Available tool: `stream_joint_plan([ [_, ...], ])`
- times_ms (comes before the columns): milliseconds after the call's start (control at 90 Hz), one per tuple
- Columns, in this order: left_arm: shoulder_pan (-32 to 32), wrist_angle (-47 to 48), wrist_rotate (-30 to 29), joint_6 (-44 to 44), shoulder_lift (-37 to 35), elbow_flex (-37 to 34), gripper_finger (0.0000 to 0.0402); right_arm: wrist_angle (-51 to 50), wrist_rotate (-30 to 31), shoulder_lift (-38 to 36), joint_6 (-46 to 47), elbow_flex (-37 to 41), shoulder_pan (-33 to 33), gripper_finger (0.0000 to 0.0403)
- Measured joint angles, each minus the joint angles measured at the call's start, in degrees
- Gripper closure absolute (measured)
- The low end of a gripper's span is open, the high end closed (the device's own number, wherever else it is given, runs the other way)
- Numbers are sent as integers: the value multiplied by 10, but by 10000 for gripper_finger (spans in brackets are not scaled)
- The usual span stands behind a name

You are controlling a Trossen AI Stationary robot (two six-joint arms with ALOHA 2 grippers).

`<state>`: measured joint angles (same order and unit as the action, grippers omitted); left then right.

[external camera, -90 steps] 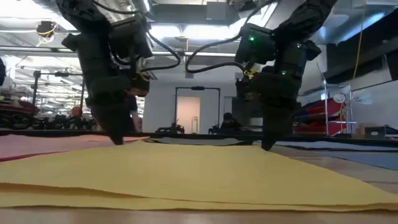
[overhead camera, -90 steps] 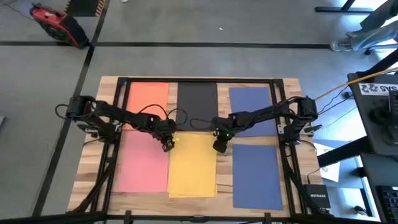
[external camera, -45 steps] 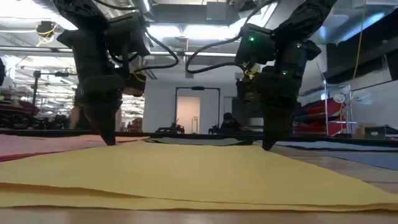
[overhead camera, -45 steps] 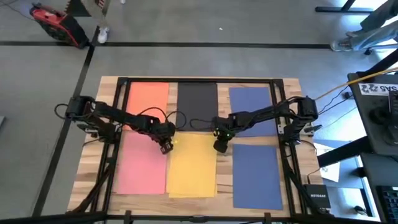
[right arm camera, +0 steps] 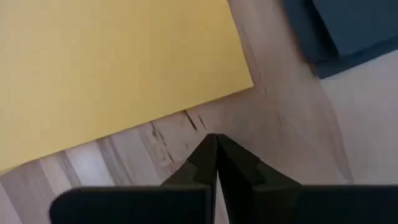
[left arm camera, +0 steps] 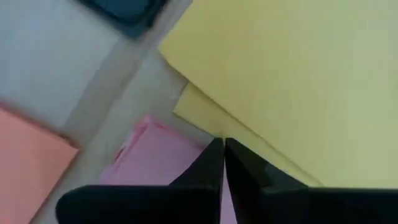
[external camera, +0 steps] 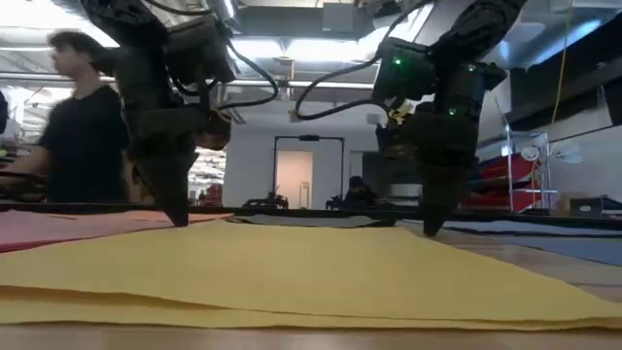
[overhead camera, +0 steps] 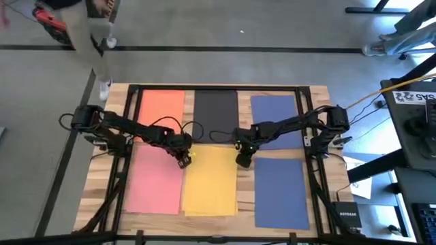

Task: Organize paper
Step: Stack the yellow color paper on top of the other yellow color paper

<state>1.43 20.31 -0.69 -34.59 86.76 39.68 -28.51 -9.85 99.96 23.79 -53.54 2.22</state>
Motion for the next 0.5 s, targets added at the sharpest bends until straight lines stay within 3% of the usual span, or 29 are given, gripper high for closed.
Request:
stream_joint_plan([
  [500,0,51,1,15,-10,0,402,-4,3,-1,-3,0,0,403],
])
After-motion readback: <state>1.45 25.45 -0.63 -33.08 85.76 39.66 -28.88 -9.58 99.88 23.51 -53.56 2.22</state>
